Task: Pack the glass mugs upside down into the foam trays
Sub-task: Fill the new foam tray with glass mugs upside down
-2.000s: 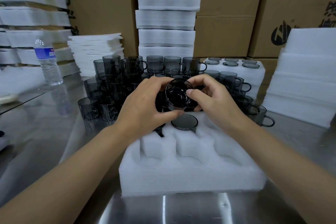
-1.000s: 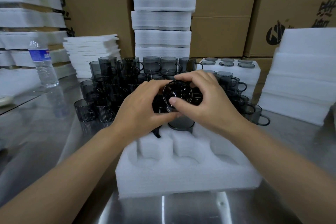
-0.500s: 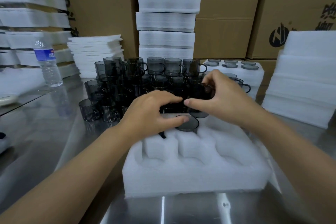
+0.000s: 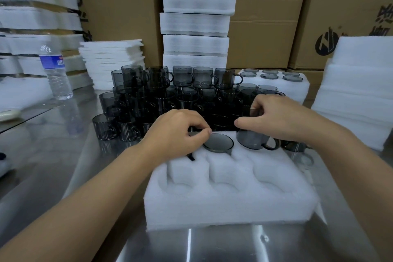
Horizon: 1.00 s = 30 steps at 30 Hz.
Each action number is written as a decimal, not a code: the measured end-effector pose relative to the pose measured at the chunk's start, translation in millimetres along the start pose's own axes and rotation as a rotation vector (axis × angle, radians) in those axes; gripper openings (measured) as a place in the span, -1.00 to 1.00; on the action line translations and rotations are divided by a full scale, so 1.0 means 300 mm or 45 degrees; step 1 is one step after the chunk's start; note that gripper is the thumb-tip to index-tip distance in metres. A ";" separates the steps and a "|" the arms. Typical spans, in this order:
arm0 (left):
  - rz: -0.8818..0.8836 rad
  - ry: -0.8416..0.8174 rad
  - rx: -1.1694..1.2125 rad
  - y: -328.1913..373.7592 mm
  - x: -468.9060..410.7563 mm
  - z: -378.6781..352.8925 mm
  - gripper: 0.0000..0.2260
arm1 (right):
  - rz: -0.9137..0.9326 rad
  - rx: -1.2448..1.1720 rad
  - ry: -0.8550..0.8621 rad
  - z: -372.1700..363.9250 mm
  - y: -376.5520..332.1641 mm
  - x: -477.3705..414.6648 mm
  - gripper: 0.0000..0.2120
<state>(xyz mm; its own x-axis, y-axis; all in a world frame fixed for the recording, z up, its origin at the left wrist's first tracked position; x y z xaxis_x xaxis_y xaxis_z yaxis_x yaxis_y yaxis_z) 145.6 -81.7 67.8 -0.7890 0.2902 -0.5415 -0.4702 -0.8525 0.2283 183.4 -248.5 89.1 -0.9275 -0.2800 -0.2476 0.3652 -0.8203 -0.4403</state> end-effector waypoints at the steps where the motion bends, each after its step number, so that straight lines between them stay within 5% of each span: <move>1: 0.001 -0.003 -0.002 0.000 0.000 -0.001 -0.74 | 0.000 0.005 -0.010 -0.001 -0.001 0.003 -0.63; 19: 0.018 0.005 -0.012 -0.002 0.003 0.003 -0.73 | 0.104 0.003 -0.251 -0.023 -0.011 0.021 -0.70; 30: 0.020 0.005 -0.038 -0.006 0.003 0.001 -0.79 | -0.023 -0.007 -0.246 -0.033 0.033 0.008 -0.53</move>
<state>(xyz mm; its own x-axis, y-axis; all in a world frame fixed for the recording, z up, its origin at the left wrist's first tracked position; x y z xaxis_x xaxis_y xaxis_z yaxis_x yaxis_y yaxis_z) 145.6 -79.8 67.3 -0.7947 0.2748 -0.5413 -0.4456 -0.8696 0.2126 185.5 -252.3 75.6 -0.9317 -0.3566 -0.0693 0.3485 -0.8234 -0.4478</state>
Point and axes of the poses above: each hand's wrist, its own x-axis away from the middle knuckle, its own z-axis out of the back of the hand, y = z × x, the point moved 9 cm from there along -x, towards the middle knuckle, and after that the axes turned 9 degrees about -x, right-handed, at the moved point
